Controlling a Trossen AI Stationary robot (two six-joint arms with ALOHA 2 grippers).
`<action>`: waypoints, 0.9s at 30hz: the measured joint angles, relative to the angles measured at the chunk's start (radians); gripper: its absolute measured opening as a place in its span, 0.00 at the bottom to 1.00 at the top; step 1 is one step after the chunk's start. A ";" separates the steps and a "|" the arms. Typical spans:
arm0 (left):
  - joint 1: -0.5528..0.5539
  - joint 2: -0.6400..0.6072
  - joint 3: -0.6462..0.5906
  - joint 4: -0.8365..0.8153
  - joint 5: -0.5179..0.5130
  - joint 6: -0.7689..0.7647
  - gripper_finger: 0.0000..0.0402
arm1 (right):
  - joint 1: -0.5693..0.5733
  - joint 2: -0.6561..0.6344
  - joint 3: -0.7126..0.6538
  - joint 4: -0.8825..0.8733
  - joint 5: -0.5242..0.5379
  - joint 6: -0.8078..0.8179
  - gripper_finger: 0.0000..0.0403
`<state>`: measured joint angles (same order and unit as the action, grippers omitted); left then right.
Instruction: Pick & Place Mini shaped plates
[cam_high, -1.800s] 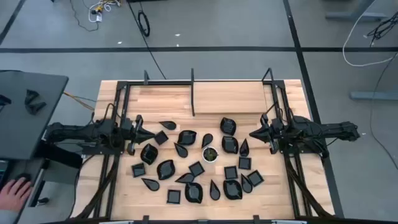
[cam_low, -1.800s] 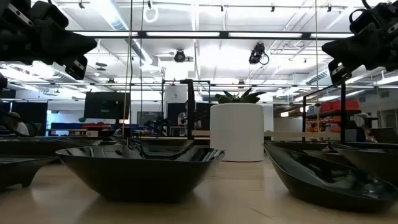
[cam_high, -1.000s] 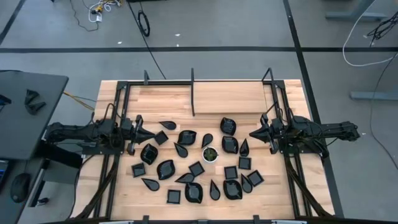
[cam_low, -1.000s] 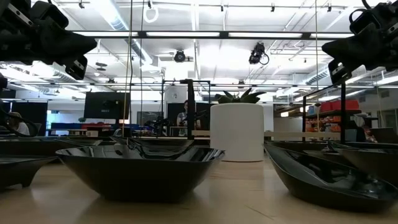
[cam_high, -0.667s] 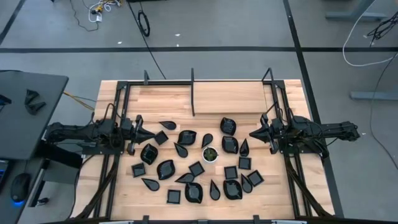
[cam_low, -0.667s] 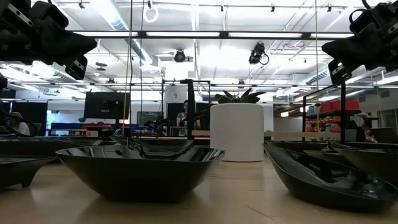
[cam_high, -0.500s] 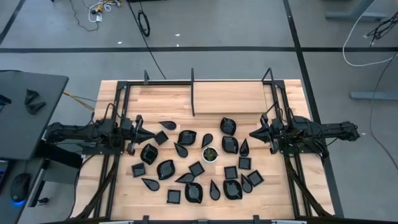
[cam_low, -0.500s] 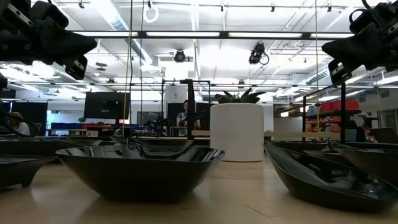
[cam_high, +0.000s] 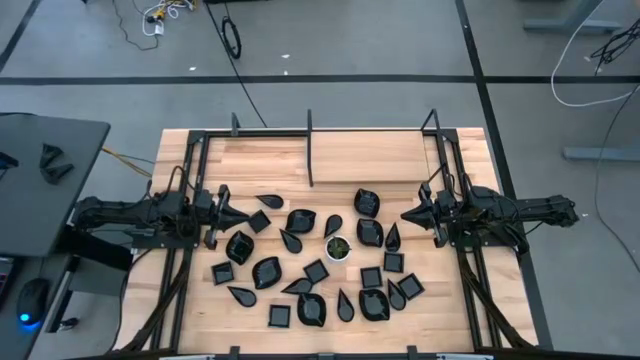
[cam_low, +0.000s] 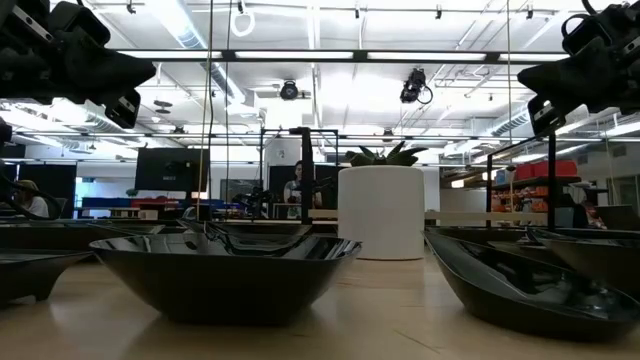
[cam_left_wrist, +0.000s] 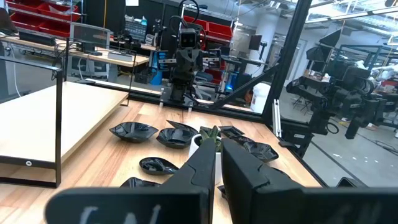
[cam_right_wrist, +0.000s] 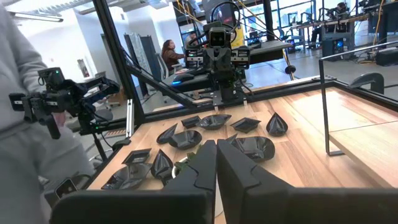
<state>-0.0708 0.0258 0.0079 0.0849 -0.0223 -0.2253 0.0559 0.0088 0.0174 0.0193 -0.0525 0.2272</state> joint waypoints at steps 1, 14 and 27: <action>0.000 0.000 0.000 0.000 0.000 0.000 0.08 | 0.000 0.000 0.000 0.000 0.000 0.000 0.04; 0.000 0.000 0.000 0.162 -0.021 -0.056 0.08 | 0.000 0.000 0.000 0.000 0.000 0.000 0.04; -0.001 0.104 0.047 0.119 -0.218 -0.136 0.08 | 0.000 0.000 0.000 0.000 0.000 0.000 0.04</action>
<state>-0.0719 0.1300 0.0544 0.2043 -0.2401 -0.3614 0.0559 0.0088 0.0174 0.0196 -0.0525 0.2272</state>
